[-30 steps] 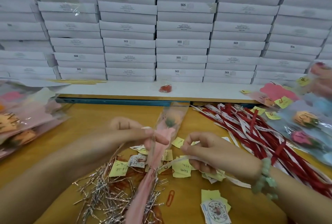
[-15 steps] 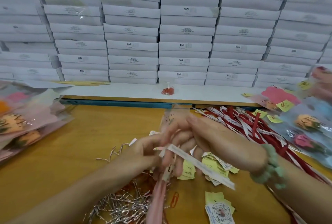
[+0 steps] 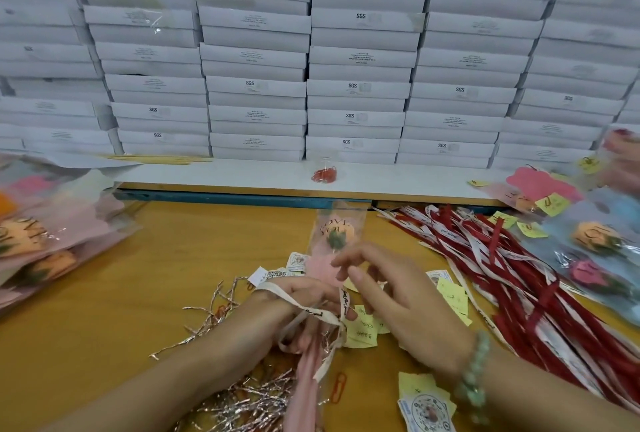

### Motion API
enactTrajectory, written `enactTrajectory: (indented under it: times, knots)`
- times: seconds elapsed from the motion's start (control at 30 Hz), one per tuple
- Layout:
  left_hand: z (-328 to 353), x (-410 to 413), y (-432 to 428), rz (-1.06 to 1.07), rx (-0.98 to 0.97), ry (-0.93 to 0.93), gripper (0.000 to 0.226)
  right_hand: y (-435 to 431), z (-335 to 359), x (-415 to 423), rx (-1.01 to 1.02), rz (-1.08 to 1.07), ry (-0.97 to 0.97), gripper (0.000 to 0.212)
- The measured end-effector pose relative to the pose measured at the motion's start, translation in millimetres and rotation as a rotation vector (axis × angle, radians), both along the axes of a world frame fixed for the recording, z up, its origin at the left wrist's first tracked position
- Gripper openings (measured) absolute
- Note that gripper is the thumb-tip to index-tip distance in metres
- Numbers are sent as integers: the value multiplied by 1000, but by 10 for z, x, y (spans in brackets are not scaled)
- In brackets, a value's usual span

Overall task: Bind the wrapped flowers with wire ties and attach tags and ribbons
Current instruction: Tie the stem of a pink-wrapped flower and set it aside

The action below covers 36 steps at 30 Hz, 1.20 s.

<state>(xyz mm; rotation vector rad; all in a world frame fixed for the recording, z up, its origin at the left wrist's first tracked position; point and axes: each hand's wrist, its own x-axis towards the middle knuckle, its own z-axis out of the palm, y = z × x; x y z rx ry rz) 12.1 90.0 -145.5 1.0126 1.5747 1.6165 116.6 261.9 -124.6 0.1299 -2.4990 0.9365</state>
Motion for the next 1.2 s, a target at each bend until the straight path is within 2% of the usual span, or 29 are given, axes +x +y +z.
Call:
enactTrajectory:
  times: [0.07, 0.23, 0.37, 0.47, 0.57, 0.7, 0.8, 0.9, 0.97, 1.07, 1.13, 1.2]
  knots:
    - [-4, 2, 7, -3, 16, -34, 26, 4, -80, 34, 75, 2, 50, 23]
    - [-10, 14, 16, 14, 35, -120, 28, 8, -137, 61, 290, 76, 112, 31]
    - [-7, 27, 26, 52, 5, -91, 27, 46, -184, 7, 247, 82, 157, 11]
    - [4, 32, 28, 16, 1, -75, 27, 85, -207, -25, 116, 29, 174, 10]
    - [7, 20, 30, 19, 2, -74, 24, 93, -182, -27, -103, 10, 172, 11]
    - [-9, 15, -1, 16, -5, -103, 20, 85, -139, -11, -501, -7, 117, 33]
    - [-8, 3, -9, 4, -7, -37, 25, 138, -147, -42, -710, -65, 54, 46]
    - [-23, -15, 21, 22, -26, 27, 34, 186, -159, -76, -880, -72, 93, 43]
    - [-27, -22, 31, 28, -28, 24, 36, 196, -163, -86, -917, -82, 101, 40]
    - [-27, -34, 11, -9, -13, -38, 38, 181, -186, -87, -795, -126, 73, 30]
    - [-23, -34, 0, -3, -7, -41, 30, 141, -141, -38, -454, -189, 149, 15]
    - [-30, -27, 6, 14, 23, -57, 24, 104, -85, 20, -20, -141, 301, 22]
